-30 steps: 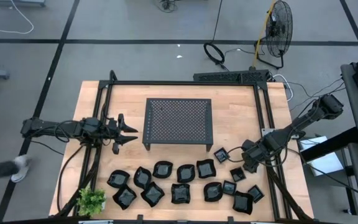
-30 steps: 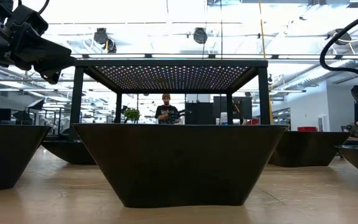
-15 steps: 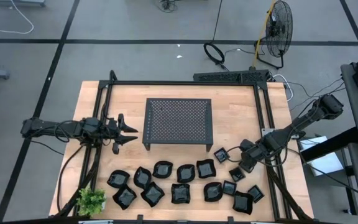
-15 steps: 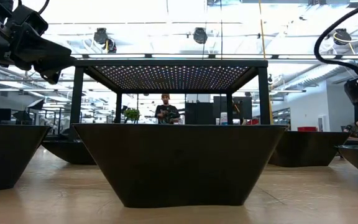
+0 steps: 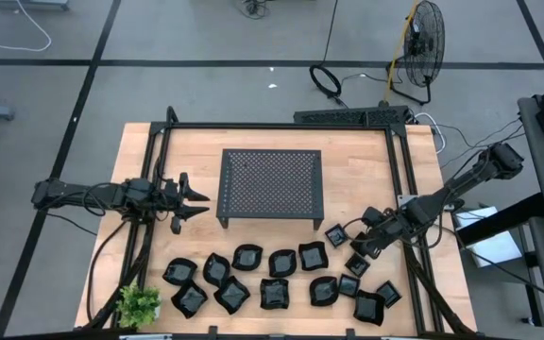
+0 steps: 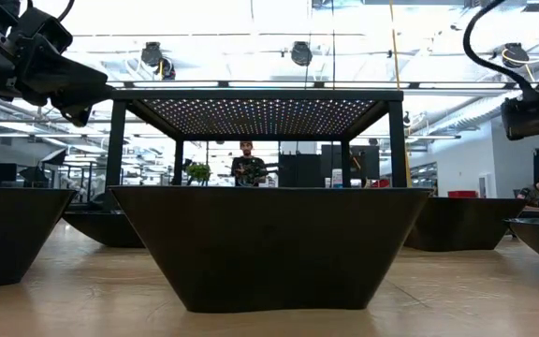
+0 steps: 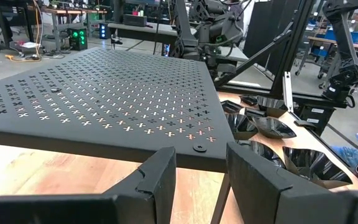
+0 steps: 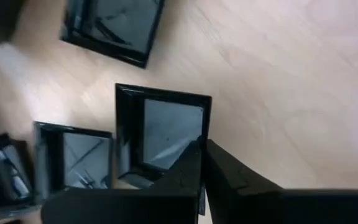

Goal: Pick & Place Mini shaped plates
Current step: Put the square plate on the shelf

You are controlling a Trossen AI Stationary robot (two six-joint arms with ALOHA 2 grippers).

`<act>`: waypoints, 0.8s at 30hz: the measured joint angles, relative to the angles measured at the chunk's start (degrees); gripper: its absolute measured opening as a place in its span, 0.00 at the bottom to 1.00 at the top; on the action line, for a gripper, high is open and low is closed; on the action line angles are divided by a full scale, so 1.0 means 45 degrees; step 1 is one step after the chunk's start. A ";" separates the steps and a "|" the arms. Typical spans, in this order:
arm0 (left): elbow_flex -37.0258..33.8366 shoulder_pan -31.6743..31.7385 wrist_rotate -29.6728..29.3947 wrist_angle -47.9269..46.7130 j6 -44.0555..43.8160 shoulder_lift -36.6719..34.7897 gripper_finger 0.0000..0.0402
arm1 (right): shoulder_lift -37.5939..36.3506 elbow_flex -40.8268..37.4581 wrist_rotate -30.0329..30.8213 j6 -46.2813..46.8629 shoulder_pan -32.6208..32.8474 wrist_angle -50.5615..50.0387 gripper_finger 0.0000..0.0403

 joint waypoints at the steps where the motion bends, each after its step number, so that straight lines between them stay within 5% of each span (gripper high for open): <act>1: 0.0000 0.0004 0.0000 0.0000 0.0000 0.0000 0.36 | -0.0154 0.0000 0.0089 -0.0004 0.0000 0.0109 0.00; 15: 0.0000 0.0004 0.0000 0.0000 -0.0002 0.0000 0.36 | -0.2135 0.0000 0.1905 -0.0435 0.0004 0.0814 0.00; 24: 0.0000 0.0004 0.0000 0.0005 0.0000 0.0000 0.36 | -0.2640 0.0005 0.3466 -0.3179 -0.0005 0.4681 0.00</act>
